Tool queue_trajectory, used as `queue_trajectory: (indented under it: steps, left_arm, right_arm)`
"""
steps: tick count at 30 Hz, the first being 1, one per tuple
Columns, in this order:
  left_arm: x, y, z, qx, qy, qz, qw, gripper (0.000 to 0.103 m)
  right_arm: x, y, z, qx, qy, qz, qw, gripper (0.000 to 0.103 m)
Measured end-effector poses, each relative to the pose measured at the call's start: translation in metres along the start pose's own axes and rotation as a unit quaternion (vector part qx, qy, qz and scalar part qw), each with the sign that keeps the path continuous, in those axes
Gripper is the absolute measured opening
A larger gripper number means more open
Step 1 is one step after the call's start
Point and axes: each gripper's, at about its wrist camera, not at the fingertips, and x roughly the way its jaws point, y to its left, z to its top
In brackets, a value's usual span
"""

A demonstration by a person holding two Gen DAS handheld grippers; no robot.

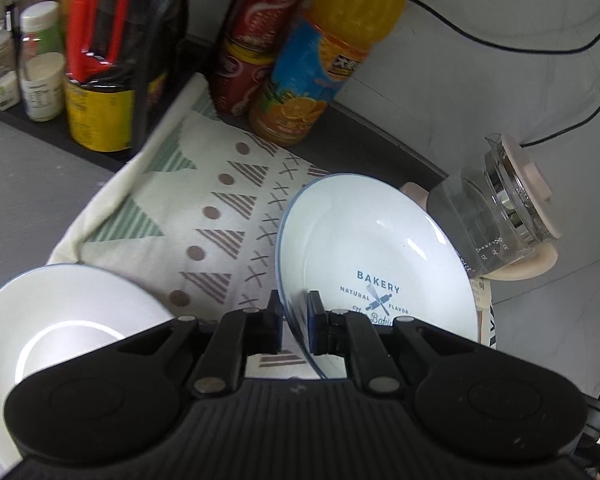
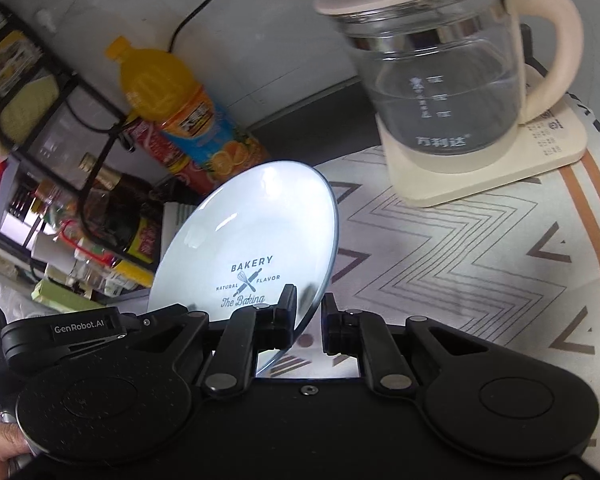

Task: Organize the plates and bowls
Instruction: 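Lift the 'BAKERY' plate with both tools and carry it to the plate stack, then lower the 'BAKERY' plate onto the 'Sweet' plate and open both tools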

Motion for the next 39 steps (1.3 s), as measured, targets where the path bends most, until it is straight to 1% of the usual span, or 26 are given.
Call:
queue_trajectory:
  steps: [5,23,27,32,39]
  left_arm:
    - [-0.019,0.015,-0.009,-0.009,-0.014,0.005,0.9998,0.010]
    - [-0.074,0.082,-0.046,-0.048,-0.039,0.038,0.9974,0.010]
    - [-0.082,0.097,-0.057,-0.059,-0.040,0.047,0.9964,0.010]
    - [-0.088,0.116,-0.071,-0.072,-0.039,0.057,0.9950,0.010]
    - [-0.089,0.141,-0.088,-0.087,-0.032,0.072,0.9930,0.010]
  right_arm:
    - [-0.002,0.014,-0.013,-0.013,0.004,0.007,1.000,0.013]
    - [-0.001,0.071,-0.063,-0.069,0.030,0.034,0.997,0.014]
    - [0.001,0.083,-0.076,-0.083,0.034,0.039,0.995,0.014]
    - [0.005,0.094,-0.093,-0.088,0.049,0.043,0.994,0.015]
    - [0.012,0.111,-0.114,-0.112,0.061,0.036,0.991,0.015]
